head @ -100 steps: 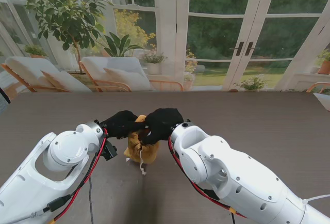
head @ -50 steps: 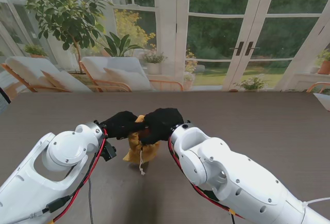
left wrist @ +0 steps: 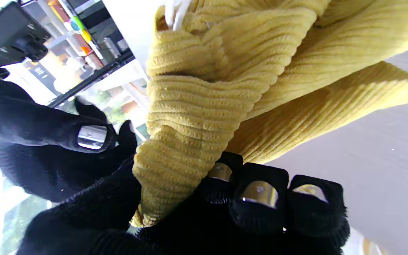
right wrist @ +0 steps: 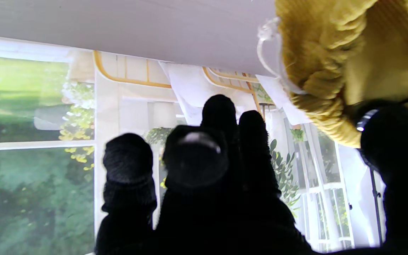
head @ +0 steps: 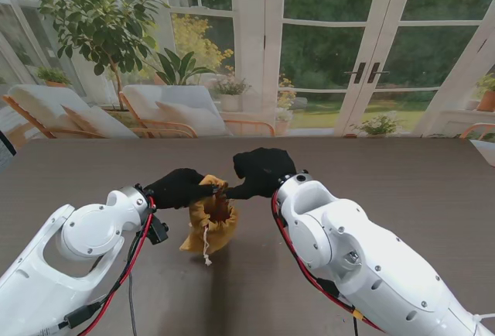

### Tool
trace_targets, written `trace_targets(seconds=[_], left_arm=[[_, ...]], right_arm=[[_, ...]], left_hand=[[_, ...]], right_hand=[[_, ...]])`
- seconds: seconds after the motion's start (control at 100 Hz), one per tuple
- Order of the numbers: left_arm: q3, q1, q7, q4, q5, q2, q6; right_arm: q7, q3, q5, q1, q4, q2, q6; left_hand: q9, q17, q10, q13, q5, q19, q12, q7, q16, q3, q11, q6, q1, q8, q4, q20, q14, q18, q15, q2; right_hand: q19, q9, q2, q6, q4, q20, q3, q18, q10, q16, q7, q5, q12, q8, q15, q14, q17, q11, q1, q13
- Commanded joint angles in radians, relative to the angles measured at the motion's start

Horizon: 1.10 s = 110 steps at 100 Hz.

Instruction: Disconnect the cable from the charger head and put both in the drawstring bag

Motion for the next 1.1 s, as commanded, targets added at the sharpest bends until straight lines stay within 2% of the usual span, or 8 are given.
trace_targets(seconds=[0.0,0.02,0.14,0.18,0.36,0.59,0.83,1.09], left_arm=[[-0.013,0.004,-0.031,-0.004,-0.020,0.003,-0.008],[-0.017,0.005,-0.033,-0.002,-0.024,0.003,-0.020],[-0.032,0.006,-0.056,0.010,-0.066,0.007,-0.079],[-0.035,0.005,-0.066,0.011,-0.077,0.009,-0.091],[-0.039,0.001,-0.080,0.017,-0.073,0.014,-0.133],[-0.035,-0.005,-0.101,0.024,-0.087,0.017,-0.138],[-0.042,-0.001,-0.119,0.021,-0.097,0.021,-0.144],[-0.051,0.010,-0.123,0.010,-0.099,0.023,-0.141]], right_arm=[[-0.004,0.013,0.008,-0.010,0.012,0.002,0.001],[-0.014,0.017,0.011,-0.013,0.017,0.001,0.002],[-0.064,0.040,0.035,-0.028,0.048,-0.007,0.008],[-0.069,0.046,0.042,-0.031,0.056,-0.007,0.006],[-0.116,0.085,0.110,-0.068,0.081,-0.014,-0.018],[-0.208,0.092,0.119,-0.107,0.108,-0.027,-0.071],[-0.258,0.043,0.108,-0.109,0.141,-0.036,-0.061],[-0.308,0.017,0.117,-0.125,0.154,-0.046,-0.055]], left_hand=[[-0.032,-0.069,0.018,-0.054,0.012,-0.040,0.032,0.042,0.034,0.061,-0.004,0.056,-0.043,0.021,-0.028,0.076,0.020,-0.014,-0.009,-0.012],[-0.038,-0.086,0.020,-0.065,0.009,-0.058,0.036,0.040,0.045,0.066,-0.008,0.054,-0.046,0.022,-0.029,0.105,0.024,-0.017,-0.016,-0.012],[-0.068,-0.170,0.035,-0.120,0.003,-0.105,0.041,0.038,0.058,0.076,-0.022,0.050,-0.051,0.026,-0.031,0.140,0.045,-0.030,-0.039,-0.017],[-0.079,-0.186,0.040,-0.135,0.002,-0.133,0.046,0.037,0.078,0.081,-0.032,0.050,-0.051,0.032,-0.041,0.188,0.051,-0.033,-0.054,-0.021],[-0.085,-0.193,0.034,-0.142,-0.004,-0.141,0.045,0.038,0.081,0.085,-0.037,0.037,-0.061,0.037,-0.047,0.197,0.049,-0.043,-0.061,-0.019],[-0.090,-0.201,0.036,-0.148,-0.006,-0.147,0.044,0.035,0.082,0.082,-0.043,0.040,-0.053,0.039,-0.052,0.201,0.050,-0.046,-0.069,-0.024],[-0.092,-0.201,0.038,-0.149,-0.009,-0.149,0.043,0.026,0.084,0.070,-0.046,0.041,-0.043,0.038,-0.054,0.205,0.051,-0.046,-0.072,-0.024],[-0.092,-0.200,0.040,-0.149,-0.010,-0.148,0.042,0.020,0.085,0.062,-0.048,0.042,-0.036,0.037,-0.051,0.208,0.053,-0.045,-0.074,-0.023]], right_hand=[[-0.046,-0.039,0.037,-0.024,0.027,0.018,0.060,0.053,0.041,-0.032,-0.037,-0.036,-0.026,-0.018,-0.070,0.044,0.352,-0.024,-0.008,0.016],[-0.057,-0.042,0.040,-0.028,0.026,0.023,0.076,0.061,0.044,-0.037,-0.047,-0.037,-0.031,-0.020,-0.090,0.055,0.343,-0.031,-0.003,0.015],[-0.121,-0.078,0.056,-0.040,0.018,0.039,0.176,0.096,0.067,-0.072,-0.102,-0.049,-0.067,-0.035,-0.246,0.110,0.279,-0.080,0.056,0.009],[-0.133,-0.093,0.056,-0.040,0.016,0.040,0.200,0.095,0.069,-0.077,-0.118,-0.058,-0.078,-0.040,-0.284,0.113,0.268,-0.095,0.066,0.007],[-0.180,-0.161,-0.002,-0.044,0.010,0.053,0.239,0.110,0.093,-0.068,-0.155,-0.082,-0.113,-0.053,-0.392,0.145,0.196,-0.132,0.077,-0.029],[-0.195,-0.149,-0.127,-0.080,0.003,0.061,0.277,0.110,0.089,-0.057,-0.157,-0.020,-0.120,-0.056,-0.404,0.129,0.181,-0.121,0.097,-0.028],[-0.199,-0.164,-0.203,-0.042,-0.009,0.060,0.315,0.099,0.089,-0.055,-0.176,-0.024,-0.124,-0.069,-0.413,0.118,0.182,-0.117,0.131,-0.026],[-0.204,-0.194,-0.285,0.003,-0.039,0.060,0.270,0.098,0.089,-0.052,-0.200,-0.074,-0.127,-0.092,-0.419,0.114,0.175,-0.112,0.095,-0.037]])
